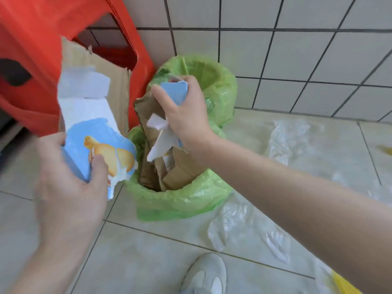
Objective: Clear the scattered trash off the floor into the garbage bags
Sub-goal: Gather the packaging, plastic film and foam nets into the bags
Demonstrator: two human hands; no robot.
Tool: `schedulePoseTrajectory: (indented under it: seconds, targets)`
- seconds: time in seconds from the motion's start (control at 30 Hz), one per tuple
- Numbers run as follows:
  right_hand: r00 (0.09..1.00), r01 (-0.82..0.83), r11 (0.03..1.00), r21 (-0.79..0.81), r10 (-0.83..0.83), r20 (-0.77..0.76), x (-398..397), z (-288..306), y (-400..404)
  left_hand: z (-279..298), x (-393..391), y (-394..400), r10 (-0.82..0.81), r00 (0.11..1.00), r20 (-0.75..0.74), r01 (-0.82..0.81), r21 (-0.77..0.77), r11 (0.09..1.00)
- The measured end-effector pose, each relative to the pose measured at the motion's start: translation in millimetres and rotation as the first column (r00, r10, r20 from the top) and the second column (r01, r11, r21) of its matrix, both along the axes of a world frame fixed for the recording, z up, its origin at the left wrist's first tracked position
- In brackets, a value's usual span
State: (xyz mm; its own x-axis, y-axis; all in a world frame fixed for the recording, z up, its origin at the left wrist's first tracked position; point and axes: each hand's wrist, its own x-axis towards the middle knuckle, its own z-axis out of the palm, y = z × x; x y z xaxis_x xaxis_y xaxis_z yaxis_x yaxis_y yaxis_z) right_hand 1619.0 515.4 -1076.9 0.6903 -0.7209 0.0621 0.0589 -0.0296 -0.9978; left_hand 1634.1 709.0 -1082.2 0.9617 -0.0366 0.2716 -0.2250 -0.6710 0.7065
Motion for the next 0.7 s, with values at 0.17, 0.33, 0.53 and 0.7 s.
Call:
schedulePoseTrajectory:
  seconds: [0.17,0.33,0.53,0.7]
  targets:
    - [0.995,-0.021,0.958,-0.288,-0.008,-0.099,-12,-29,-2,-7,-7,-6,-0.134,0.991,-0.028,0.133,-0.040,0.990]
    - [0.893,-0.260,0.879,-0.399,0.062,-0.445,-17,-34,-12,-20,2,-22,-0.212,0.977,-0.041,0.215,0.131,0.968]
    - [0.738,-0.418,0.794,-0.442,0.013,-0.675,-14,-36,-9,-26,8,-44,-0.263,0.956,-0.127,0.290,0.296,0.910]
    - [0.737,-0.456,0.822,-0.340,0.134,-0.663,-23,-36,-14,-37,10,-53,-0.326,0.926,-0.191,0.372,0.310,0.875]
